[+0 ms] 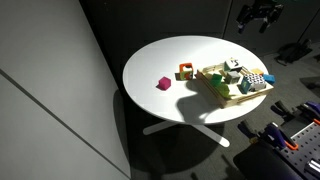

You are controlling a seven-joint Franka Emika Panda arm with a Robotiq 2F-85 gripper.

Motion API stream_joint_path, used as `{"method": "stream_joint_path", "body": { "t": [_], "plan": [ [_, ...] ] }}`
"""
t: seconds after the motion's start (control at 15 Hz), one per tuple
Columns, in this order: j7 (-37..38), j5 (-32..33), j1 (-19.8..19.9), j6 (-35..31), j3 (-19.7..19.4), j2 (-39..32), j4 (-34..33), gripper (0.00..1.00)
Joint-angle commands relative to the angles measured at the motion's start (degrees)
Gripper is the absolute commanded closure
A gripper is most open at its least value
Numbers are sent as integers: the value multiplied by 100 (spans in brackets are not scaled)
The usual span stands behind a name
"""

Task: Pick up the blue block and put it in the wooden tray

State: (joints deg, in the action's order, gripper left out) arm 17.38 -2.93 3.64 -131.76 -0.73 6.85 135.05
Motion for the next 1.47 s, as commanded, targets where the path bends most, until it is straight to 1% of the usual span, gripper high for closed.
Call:
{"method": "stream_joint_path", "body": {
  "t": [0.0, 0.33, 0.67, 0.73, 0.8, 1.0, 1.33, 1.4],
  "plan": [
    [-263, 108, 131, -381, -206, -192, 61, 0],
    [-573, 94, 348, -768, -537, -569, 56, 0],
    [-547, 238, 494, -976, -764, -1035, -26, 0],
    [-530, 278, 499, -971, -793, -1089, -40, 0],
    [-522, 154, 455, -917, -761, -967, 47, 0],
    [-522, 179, 466, -943, -796, -1088, 22, 0],
    [-523, 180, 466, -943, -796, -1093, 5, 0],
    [-466, 280, 464, -924, -810, -1196, -45, 0]
  ]
}}
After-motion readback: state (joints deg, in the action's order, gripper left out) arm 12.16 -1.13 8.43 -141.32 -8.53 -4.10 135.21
